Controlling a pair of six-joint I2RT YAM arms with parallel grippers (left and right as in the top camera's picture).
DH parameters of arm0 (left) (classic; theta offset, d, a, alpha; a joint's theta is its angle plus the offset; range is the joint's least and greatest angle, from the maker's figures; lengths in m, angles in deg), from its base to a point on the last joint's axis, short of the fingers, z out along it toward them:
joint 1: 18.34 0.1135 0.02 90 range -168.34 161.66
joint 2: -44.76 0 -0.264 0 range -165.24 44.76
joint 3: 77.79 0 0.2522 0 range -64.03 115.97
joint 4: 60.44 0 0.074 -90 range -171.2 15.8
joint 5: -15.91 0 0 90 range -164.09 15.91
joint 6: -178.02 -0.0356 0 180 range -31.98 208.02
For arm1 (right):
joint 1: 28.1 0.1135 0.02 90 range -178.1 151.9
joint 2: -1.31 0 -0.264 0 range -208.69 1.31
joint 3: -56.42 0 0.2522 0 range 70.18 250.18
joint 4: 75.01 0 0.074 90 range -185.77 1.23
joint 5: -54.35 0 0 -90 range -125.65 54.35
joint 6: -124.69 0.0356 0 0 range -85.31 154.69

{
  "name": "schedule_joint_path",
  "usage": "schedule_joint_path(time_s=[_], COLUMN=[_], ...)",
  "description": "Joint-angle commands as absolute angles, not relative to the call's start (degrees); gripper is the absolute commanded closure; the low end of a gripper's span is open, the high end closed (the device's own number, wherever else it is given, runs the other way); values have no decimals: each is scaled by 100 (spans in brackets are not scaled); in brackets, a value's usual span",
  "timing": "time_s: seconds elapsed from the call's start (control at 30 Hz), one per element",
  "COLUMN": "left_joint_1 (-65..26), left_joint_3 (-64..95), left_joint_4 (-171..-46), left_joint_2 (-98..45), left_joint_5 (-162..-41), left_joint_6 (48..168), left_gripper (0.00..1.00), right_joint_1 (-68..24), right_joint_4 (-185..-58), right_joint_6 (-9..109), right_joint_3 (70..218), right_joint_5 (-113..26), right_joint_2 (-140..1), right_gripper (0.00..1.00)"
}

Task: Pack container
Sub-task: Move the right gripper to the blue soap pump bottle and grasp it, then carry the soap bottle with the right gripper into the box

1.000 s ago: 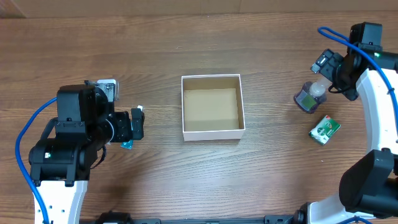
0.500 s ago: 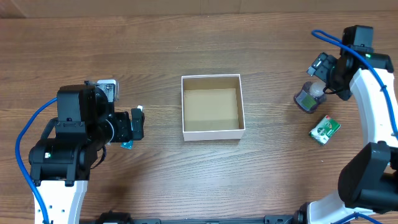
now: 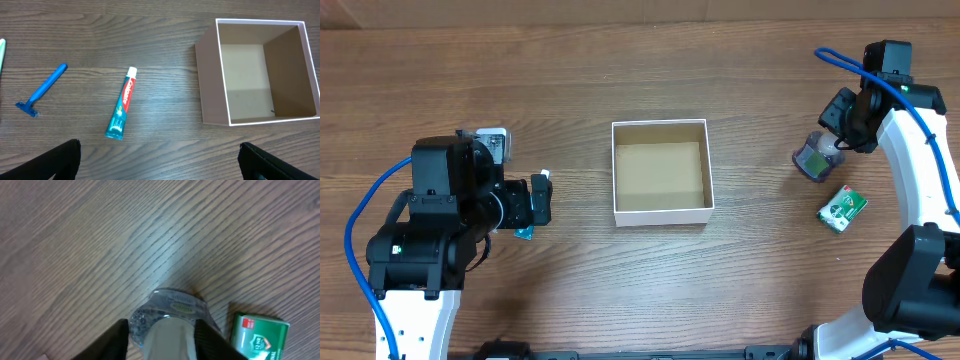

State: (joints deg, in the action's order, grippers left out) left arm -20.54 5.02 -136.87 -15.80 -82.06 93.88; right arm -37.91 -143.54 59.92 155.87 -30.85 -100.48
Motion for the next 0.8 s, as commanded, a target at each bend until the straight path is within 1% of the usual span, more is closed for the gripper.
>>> schedule_joint_path(time_s=[0.0, 0.1, 0.17, 0.3, 0.4, 0.57, 0.63, 0.77], left_joint_1=[-2019, -2019, -2019, -2019, -2019, -2019, -2019, -2019], left_joint_3=[640, 640, 640, 640, 640, 640, 640, 640], left_joint_4=[-13698, -13698, -13698, -13698, -13698, -13698, -13698, -13694], left_joint_2=[-1593, -1593, -1593, -1593, -1593, -1593, -1593, -1593], left_joint_5=[-8291, -8293, -8293, -8293, -8293, -8291, -8291, -8293], left_joint_6=[9447, 9447, 9447, 9447, 9447, 9447, 9447, 9447], left_gripper=[0, 0, 0, 0, 0, 0, 0, 0], right_joint_1=[-3791, -3791, -3791, -3791, -3791, -3791, -3760, -3482], right_joint_4=[-14314, -14325, -14332, -14332, -14321, -14314, -14354, -14526], right_joint_6=[5981, 5981, 5981, 5981, 5981, 5973, 5833, 5444], right_joint_3=[15563, 15563, 15563, 15563, 15563, 15624, 15729, 16009], right_joint_5=[-3033, -3033, -3033, -3033, -3033, -3013, -3037, -3044], right_joint_2=[-10051, -10051, -10051, -10051, -10051, -9994, -9867, -9312], right_gripper=[61, 63, 69, 76, 85, 91, 96, 96])
